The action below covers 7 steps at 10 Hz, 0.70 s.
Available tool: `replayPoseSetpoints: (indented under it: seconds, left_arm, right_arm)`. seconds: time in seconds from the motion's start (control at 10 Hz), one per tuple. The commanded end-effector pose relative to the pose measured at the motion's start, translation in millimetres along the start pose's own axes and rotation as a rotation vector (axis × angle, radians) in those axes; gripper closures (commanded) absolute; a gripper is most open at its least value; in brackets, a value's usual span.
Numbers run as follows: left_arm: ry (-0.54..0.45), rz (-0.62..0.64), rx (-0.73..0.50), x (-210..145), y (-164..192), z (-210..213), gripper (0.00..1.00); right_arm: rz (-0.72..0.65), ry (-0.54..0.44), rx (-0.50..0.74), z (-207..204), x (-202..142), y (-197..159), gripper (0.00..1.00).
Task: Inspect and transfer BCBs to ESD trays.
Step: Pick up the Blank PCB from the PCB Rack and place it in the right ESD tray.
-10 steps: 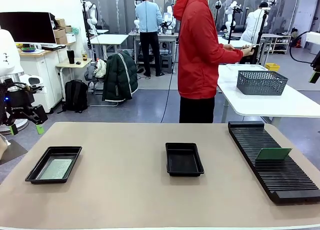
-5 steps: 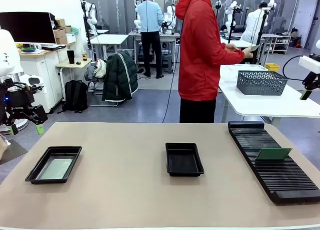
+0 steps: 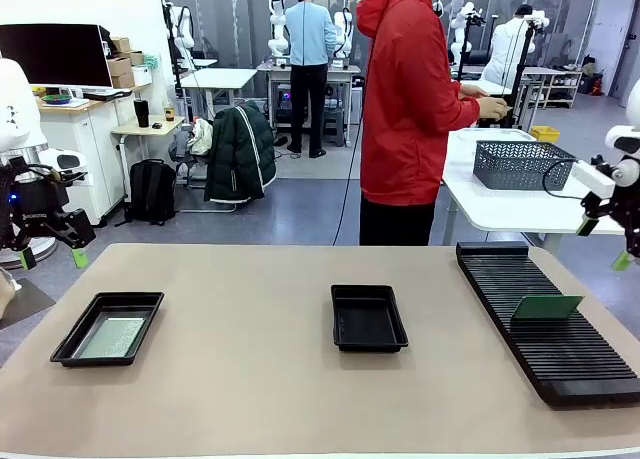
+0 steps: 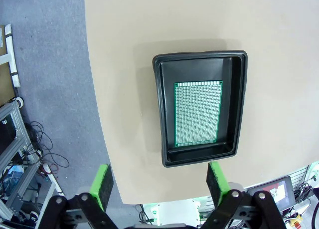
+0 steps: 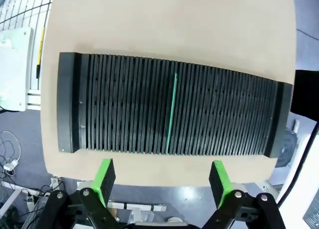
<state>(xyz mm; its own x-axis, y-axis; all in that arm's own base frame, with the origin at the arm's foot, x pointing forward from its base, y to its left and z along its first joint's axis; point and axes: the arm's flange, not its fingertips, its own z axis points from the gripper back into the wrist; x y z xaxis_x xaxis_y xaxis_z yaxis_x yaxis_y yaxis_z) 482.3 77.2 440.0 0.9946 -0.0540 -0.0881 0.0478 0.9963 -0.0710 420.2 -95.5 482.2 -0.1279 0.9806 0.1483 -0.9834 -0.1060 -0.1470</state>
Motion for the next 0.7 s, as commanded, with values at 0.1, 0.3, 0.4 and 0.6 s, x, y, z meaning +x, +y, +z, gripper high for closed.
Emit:
replayPoseSetpoints:
  seconds: [0.1, 0.3, 0.4, 0.6]
  left_arm:
    - [-0.007, 0.004, -0.003, -0.8, 0.8, -2.3, 0.00]
    - [-0.007, 0.004, -0.003, -0.8, 0.8, -2.3, 0.00]
    - [-0.007, 0.004, -0.003, -0.8, 0.8, -2.3, 0.00]
    - [-0.007, 0.004, -0.003, -0.8, 0.8, -2.3, 0.00]
  right_arm:
    - [0.010, 0.002, -0.019, -34.2, 12.4, 2.7, 0.00]
    - [0.016, 0.009, -0.019, -57.7, 23.7, -3.1, 0.00]
    - [0.016, 0.005, -0.004, -77.6, 27.8, -7.7, 0.00]
    - [0.008, 0.022, -0.008, -104.0, 30.4, -11.0, 0.00]
